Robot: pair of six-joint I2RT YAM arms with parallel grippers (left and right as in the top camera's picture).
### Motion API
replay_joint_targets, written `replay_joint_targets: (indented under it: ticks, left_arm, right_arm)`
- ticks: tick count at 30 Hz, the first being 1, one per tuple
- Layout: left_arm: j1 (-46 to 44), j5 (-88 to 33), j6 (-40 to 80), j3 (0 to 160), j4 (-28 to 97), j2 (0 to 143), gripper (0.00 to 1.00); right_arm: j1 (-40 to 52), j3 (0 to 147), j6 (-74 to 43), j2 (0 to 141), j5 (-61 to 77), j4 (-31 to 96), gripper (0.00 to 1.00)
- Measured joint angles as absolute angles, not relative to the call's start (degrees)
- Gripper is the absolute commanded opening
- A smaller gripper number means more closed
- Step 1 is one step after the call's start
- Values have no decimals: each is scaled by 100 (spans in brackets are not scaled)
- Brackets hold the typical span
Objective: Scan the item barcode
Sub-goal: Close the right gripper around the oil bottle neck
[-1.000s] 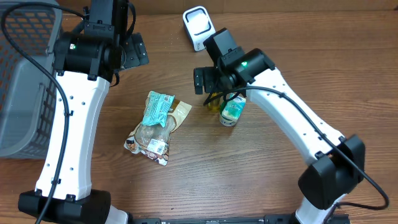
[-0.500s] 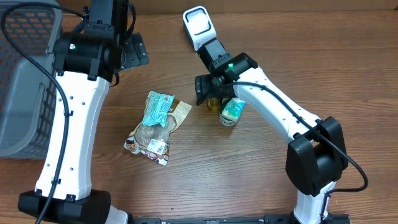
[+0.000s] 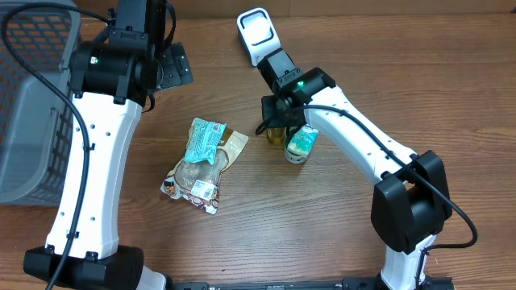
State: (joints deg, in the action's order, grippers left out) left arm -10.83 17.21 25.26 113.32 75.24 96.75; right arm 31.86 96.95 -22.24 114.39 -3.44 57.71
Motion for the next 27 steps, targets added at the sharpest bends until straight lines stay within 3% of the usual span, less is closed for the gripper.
replay_joint_targets:
  ticks: [4, 9, 13, 23, 27]
  left_arm:
    - [-1083, 1721, 2526, 11332, 7524, 9675, 100]
    - [-1083, 1721, 2526, 11332, 7524, 9675, 100]
    - [-1083, 1721, 2526, 11332, 7524, 9675, 100]
    - [-1083, 1721, 2526, 11332, 7522, 9675, 100]
    - [-1083, 1721, 2526, 11332, 7524, 9675, 100]
  right_arm:
    - [3186, 9695, -2209, 11439, -342, 5769, 61]
    - [3186, 9695, -2226, 11439, -344, 5771, 65]
    - [3186, 9697, -2224, 11439, -346, 5771, 63]
    - [3186, 9697, -2228, 11439, -344, 5850, 41]
    - [3186, 9706, -2224, 11439, -346, 5887, 39]
